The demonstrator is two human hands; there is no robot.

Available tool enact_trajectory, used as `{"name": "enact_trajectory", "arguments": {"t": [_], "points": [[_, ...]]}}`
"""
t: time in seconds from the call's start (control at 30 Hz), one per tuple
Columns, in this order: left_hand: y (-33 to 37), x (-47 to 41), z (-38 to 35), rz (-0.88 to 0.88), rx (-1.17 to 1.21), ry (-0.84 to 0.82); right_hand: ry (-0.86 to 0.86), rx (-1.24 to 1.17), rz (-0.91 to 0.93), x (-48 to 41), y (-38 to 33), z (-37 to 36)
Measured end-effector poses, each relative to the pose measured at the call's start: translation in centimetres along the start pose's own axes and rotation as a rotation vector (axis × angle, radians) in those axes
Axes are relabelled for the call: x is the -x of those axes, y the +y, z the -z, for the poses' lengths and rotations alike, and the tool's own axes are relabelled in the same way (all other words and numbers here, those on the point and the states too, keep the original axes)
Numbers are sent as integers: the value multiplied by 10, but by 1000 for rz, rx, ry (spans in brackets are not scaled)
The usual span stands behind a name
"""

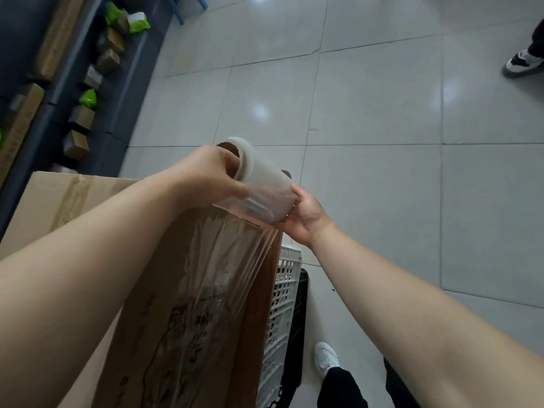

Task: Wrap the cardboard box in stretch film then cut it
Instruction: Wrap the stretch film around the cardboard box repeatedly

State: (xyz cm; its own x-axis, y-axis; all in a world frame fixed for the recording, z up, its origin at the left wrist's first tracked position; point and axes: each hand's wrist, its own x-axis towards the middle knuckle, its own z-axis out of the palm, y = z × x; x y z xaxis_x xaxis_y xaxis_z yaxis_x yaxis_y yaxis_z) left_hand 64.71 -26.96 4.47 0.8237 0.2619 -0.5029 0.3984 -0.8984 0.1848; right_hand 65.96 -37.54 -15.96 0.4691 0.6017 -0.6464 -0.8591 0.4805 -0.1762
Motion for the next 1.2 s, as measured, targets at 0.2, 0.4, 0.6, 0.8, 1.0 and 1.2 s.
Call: {"name": "enact_trajectory", "arguments": {"t": [0.2,0.4,0.6,0.8,1.0,1.2], "points": [[0,-27,11,214,244,110,-52,30,-43,-19,-10,-8],[-5,-47,27,118,-61,38,68,102,-59,-50,-15,-24],[-21,-73,46,143,-84,14,61,148,-72,-77,-29,-44],[-47,-97,49,262,202,-52,71,210,-66,-101,-21,-55],[-53,-116,47,342,267,-46,33,268,-185,-121,-21,-66],[-72,-123,56,434,179,-72,57,420,-315,-139,-35,-89]]}}
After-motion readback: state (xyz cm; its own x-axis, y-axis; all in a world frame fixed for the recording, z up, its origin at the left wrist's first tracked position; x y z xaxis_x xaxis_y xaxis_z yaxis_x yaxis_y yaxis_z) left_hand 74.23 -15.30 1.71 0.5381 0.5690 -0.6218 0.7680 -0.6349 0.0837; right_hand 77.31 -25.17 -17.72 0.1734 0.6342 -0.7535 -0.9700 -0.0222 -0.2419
